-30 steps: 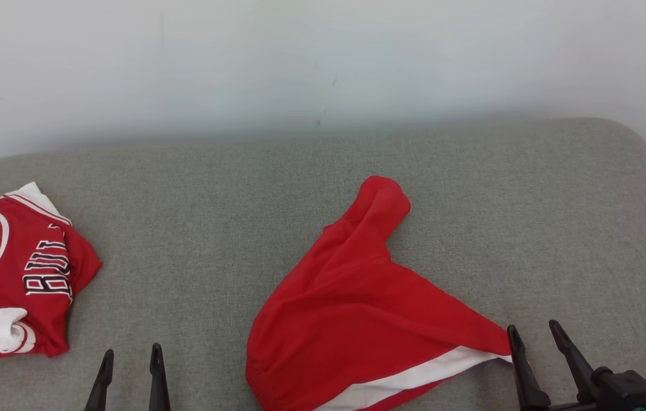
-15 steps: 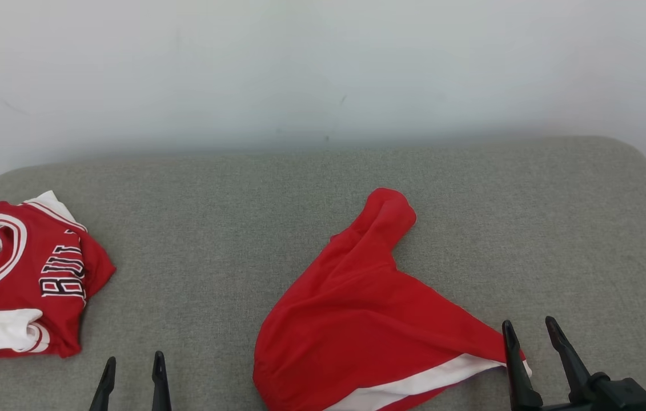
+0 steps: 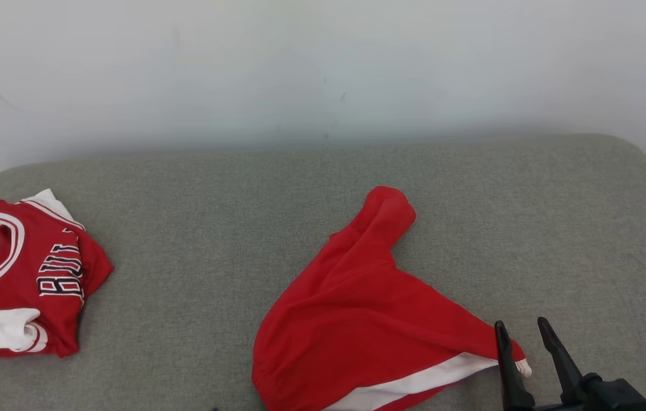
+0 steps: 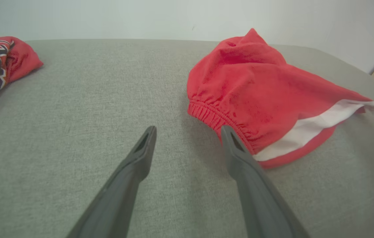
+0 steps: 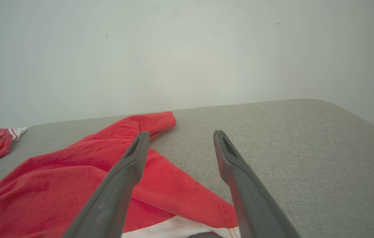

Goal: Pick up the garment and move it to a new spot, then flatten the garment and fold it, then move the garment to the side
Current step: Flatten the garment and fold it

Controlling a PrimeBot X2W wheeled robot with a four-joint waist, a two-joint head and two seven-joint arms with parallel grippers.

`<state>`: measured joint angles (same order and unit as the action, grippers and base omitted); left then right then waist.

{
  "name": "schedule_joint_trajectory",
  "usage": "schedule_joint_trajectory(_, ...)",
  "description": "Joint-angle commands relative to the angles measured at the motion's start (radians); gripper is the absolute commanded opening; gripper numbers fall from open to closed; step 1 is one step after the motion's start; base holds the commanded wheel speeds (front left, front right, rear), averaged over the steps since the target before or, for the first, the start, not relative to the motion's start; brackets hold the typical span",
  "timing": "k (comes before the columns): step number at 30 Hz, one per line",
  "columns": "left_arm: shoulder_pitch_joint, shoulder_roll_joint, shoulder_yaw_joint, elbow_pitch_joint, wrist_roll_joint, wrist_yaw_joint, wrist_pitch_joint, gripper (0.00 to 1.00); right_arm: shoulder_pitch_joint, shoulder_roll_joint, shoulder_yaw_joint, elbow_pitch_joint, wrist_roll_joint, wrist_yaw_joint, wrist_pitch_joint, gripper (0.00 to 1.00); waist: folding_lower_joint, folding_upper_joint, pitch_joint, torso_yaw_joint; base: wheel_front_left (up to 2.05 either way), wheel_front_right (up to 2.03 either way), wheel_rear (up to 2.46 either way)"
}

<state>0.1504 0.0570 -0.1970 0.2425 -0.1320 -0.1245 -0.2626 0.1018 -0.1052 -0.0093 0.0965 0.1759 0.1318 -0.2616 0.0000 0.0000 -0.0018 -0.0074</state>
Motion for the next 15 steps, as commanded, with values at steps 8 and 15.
schedule_joint_trajectory(8, -0.012, 0.031, -0.147, 0.091, -0.053, -0.004, -0.004, 1.00, -0.012, 0.001, 0.007, 0.004, 0.006, -0.002, -0.003, 1.00, 0.0000, 0.0000, 0.010, -0.017, 0.00, 0.00, 0.00)
schedule_joint_trajectory(15, -0.085, 0.033, -0.195, 0.155, -0.095, -0.005, -0.003, 1.00, -0.023, -0.001, 0.020, 0.007, 0.006, -0.002, -0.003, 1.00, 0.0000, 0.0000, 0.022, -0.043, 0.00, 0.00, 0.00)
